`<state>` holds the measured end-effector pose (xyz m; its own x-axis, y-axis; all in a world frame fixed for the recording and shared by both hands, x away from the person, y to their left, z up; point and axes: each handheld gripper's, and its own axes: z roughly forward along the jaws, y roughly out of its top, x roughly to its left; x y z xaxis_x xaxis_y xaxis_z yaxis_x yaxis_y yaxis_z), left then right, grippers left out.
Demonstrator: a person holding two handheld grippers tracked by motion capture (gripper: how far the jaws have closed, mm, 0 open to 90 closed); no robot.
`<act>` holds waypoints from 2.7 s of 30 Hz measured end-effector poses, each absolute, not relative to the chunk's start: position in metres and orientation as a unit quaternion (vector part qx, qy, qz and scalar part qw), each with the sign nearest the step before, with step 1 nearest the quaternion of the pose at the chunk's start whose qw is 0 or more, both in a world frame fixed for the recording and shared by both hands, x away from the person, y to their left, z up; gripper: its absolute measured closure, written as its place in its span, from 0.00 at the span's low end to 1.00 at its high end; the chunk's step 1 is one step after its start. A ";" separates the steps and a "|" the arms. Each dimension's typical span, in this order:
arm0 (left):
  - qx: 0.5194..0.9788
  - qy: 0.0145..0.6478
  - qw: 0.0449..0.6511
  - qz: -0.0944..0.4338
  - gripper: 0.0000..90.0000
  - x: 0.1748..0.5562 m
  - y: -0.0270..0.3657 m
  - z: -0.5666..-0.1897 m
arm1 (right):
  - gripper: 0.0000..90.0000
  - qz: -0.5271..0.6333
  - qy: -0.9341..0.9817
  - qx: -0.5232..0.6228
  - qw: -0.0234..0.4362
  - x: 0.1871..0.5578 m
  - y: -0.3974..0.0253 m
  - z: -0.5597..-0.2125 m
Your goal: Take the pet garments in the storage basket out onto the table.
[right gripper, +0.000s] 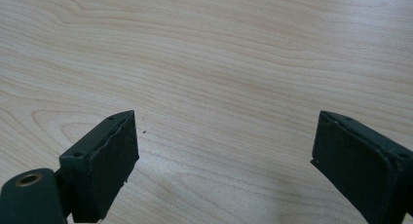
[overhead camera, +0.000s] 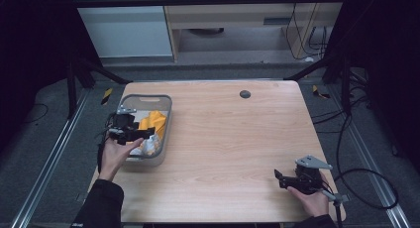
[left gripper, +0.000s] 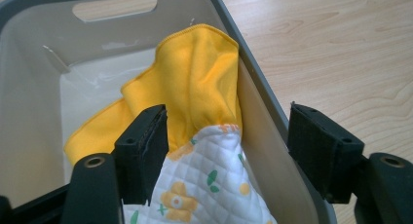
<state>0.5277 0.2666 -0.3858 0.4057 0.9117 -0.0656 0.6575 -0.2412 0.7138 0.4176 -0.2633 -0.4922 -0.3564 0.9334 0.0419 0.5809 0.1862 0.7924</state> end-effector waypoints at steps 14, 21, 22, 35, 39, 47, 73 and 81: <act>0.783 0.519 0.299 0.167 0.46 0.533 0.258 -0.396 | 0.11 0.373 0.735 0.514 0.237 0.418 -0.264 -0.493; 0.790 0.522 0.280 0.157 0.49 0.535 0.257 -0.402 | 0.11 0.372 0.736 0.515 0.235 0.419 -0.263 -0.493; 0.790 0.522 0.280 0.157 0.49 0.535 0.257 -0.402 | 0.11 0.371 0.736 0.514 0.236 0.419 -0.263 -0.493; 0.802 0.529 0.237 0.142 0.55 0.539 0.255 -0.416 | 0.11 0.371 0.737 0.515 0.231 0.418 -0.263 -0.492; 0.803 0.532 0.231 0.137 0.59 0.541 0.255 -0.418 | 0.11 0.370 0.738 0.516 0.228 0.418 -0.262 -0.493; 0.806 0.536 0.217 0.126 0.72 0.543 0.254 -0.421 | 0.10 0.366 0.742 0.511 0.232 0.419 -0.262 -0.494; 0.796 0.544 0.227 0.140 0.91 0.536 0.268 -0.403 | 0.10 0.365 0.743 0.512 0.228 0.418 -0.261 -0.494; 0.792 0.539 0.245 0.148 0.91 0.530 0.273 -0.385 | 0.10 0.364 0.744 0.511 0.231 0.419 -0.261 -0.494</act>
